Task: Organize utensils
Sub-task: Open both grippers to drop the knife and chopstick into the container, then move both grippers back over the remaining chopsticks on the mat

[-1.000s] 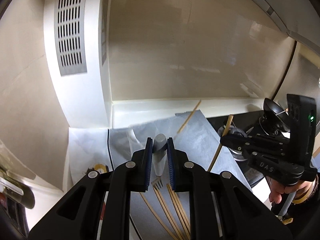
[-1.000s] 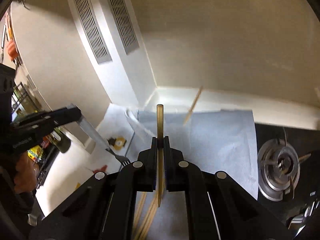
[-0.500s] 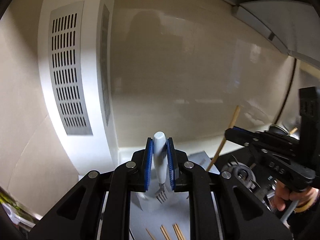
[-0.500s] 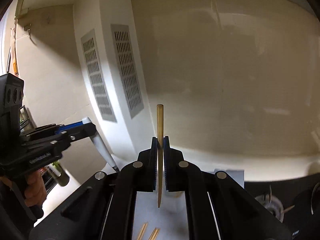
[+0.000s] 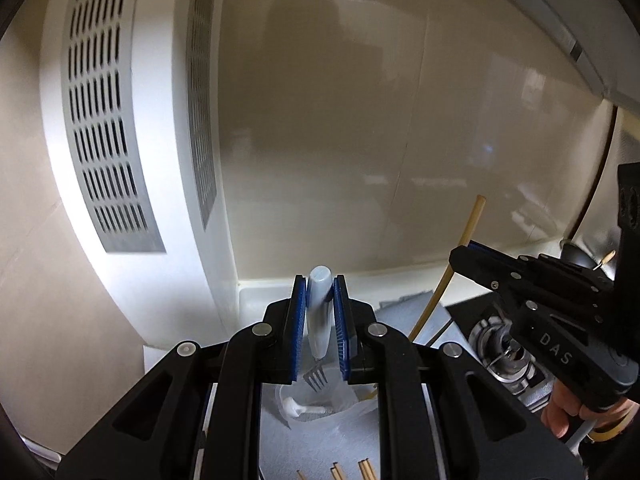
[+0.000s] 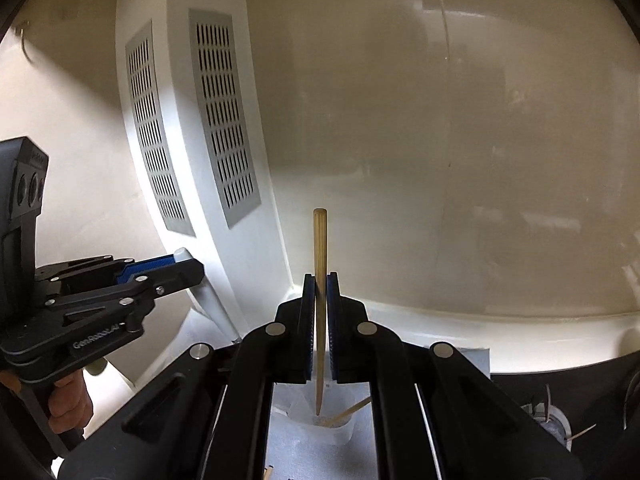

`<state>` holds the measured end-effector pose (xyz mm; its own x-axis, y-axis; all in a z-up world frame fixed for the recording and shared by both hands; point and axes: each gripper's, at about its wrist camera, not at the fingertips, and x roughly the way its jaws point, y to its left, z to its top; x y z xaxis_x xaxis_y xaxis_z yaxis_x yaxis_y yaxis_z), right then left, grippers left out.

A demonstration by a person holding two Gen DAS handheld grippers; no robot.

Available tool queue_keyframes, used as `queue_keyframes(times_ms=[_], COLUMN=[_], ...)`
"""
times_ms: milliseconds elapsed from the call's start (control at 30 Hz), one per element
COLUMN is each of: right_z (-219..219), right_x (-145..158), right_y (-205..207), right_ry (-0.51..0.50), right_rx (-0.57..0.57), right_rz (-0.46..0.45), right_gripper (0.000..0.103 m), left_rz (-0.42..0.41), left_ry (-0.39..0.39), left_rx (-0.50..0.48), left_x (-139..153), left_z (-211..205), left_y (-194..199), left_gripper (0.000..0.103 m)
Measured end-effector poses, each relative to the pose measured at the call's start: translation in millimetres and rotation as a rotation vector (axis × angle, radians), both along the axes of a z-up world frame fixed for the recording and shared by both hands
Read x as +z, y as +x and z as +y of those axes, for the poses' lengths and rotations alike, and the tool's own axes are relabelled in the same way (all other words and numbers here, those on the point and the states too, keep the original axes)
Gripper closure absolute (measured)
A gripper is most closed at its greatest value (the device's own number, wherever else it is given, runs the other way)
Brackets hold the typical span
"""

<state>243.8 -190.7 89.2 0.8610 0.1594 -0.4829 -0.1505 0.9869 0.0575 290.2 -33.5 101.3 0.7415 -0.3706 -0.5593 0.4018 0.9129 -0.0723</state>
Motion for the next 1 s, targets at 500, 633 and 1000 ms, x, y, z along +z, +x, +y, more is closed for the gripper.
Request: queue_keyframes(times_ms=[500, 633, 1000], right_z=[3, 5, -1], right_x=[-39, -46, -32], right_y=[1, -6, -54], right_ry=[0.011, -0.007, 0.042], right_rx=[-0.006, 0.015, 0.013], right_rz=[0.12, 0.161, 0.159], right_gripper=[0.094, 0.067, 0.035], left_rz=[0.102, 0.058, 0.123], left_ry=[0.072, 0.084, 0.115], left_rx=[0.04, 0.085, 0.183], left_x=[-45, -43, -39], left_z=[1, 8, 38], left_y=[18, 9, -27], left_gripper=[0.086, 0.017, 0.013])
